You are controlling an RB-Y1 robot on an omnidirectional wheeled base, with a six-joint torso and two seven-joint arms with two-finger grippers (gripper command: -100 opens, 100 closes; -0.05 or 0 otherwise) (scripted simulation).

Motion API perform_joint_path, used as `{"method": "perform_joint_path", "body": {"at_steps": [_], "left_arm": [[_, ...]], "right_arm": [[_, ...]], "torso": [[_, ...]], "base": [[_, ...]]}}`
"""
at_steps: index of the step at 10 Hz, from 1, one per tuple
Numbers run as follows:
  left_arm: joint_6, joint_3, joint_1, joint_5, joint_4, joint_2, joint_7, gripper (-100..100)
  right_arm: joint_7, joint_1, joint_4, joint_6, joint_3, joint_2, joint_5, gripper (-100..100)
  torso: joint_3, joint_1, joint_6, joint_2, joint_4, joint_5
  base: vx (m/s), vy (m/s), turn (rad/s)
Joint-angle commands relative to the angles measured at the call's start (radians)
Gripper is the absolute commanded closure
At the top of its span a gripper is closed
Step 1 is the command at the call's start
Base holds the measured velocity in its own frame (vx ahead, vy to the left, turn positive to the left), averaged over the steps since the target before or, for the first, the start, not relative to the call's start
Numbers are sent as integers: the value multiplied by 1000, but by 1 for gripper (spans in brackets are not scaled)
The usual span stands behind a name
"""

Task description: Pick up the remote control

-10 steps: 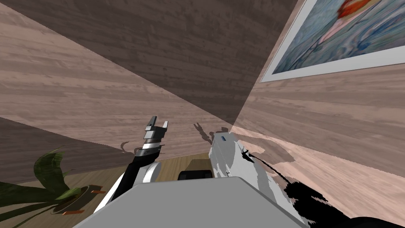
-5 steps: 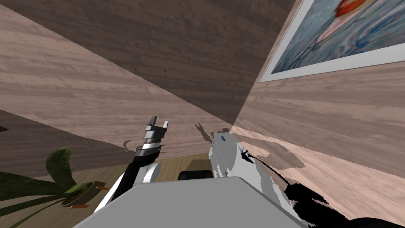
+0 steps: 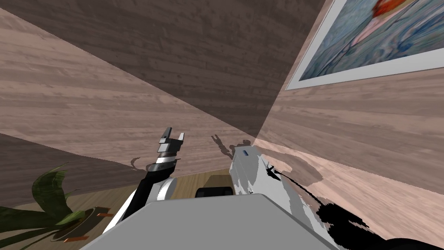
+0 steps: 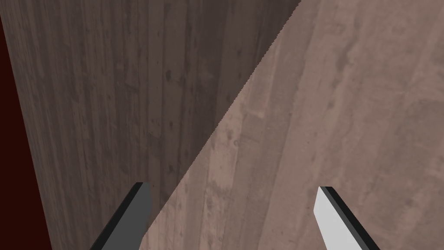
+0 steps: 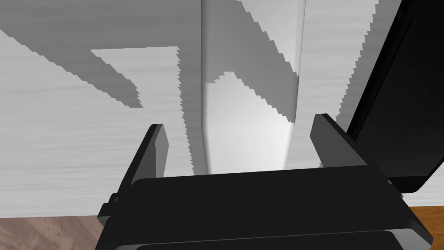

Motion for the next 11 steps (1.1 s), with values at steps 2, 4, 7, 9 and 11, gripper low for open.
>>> {"method": "perform_joint_path", "body": {"at_steps": [2,4,7,9,11], "left_arm": [[0,0,0,0,0,0,0,0],[0,0,0,0,0,0,0,0],[0,0,0,0,0,0,0,0],[0,0,0,0,0,0,0,0],[0,0,0,0,0,0,0,0]], "right_arm": [[46,2,78,-49,-8,26,-20,-100],[86,5,138,-90,-16,49,-37,-100],[165,12,238,-172,-32,93,-72,-100],[205,15,302,-214,-40,116,-90,-100],[244,19,363,-255,-48,138,-107,-100]], "torso": [[0,0,0,0,0,0],[0,0,0,0,0,0],[0,0,0,0,0,0],[0,-1,0,0,0,0],[0,0,0,0,0,0]], "base": [[41,34,-36],[49,44,-41],[53,39,-43],[49,38,-39],[38,45,-46]]}}
